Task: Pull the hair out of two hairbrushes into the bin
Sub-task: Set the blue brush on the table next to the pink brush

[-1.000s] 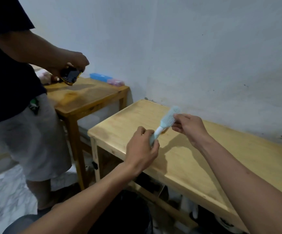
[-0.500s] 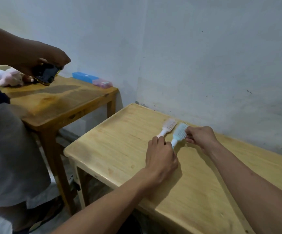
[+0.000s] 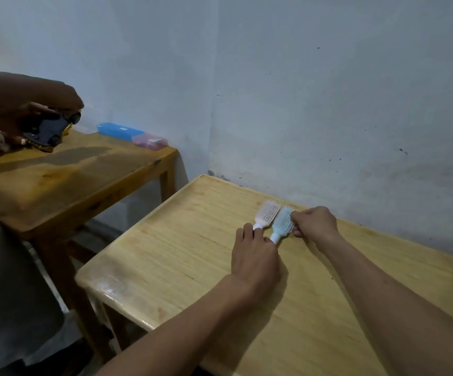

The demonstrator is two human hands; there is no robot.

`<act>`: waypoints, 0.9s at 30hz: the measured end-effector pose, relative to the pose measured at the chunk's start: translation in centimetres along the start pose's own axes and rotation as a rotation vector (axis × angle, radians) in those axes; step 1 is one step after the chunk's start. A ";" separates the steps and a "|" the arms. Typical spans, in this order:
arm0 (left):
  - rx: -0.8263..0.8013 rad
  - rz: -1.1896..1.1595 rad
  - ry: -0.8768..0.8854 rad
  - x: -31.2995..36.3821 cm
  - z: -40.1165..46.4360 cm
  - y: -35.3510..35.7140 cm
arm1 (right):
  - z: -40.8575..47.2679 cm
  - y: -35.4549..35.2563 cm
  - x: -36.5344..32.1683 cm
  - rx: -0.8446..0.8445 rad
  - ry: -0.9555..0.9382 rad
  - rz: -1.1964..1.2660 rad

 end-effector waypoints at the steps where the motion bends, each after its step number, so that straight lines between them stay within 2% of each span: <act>1: -0.022 0.003 -0.015 0.0 0.2 0.2 | 0.0 0.0 0.0 0.005 0.001 -0.005; 10: 0.052 -0.051 -0.023 -0.1 0.1 -0.3 | 0.0 -0.2 0.2 0.017 0.014 0.012; 19: 0.064 -0.106 0.011 -0.1 -0.2 -0.7 | -0.1 -0.3 0.2 0.005 0.023 -0.001; 23: 0.011 -0.064 0.015 0.2 -0.2 -0.9 | 0.0 -0.4 0.3 0.013 0.030 -0.003; 27: 0.035 -0.056 0.013 0.2 0.0 -0.6 | 0.1 -0.4 0.4 0.006 0.030 0.005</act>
Point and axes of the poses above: each hand's wrist, its own z-axis towards the middle knuckle, its own y-axis out of the palm, x = y × z, the point moved 5 cm from there along z, towards the middle knuckle, and after that the axes turned 14 degrees about -x, right-handed, at the moved point
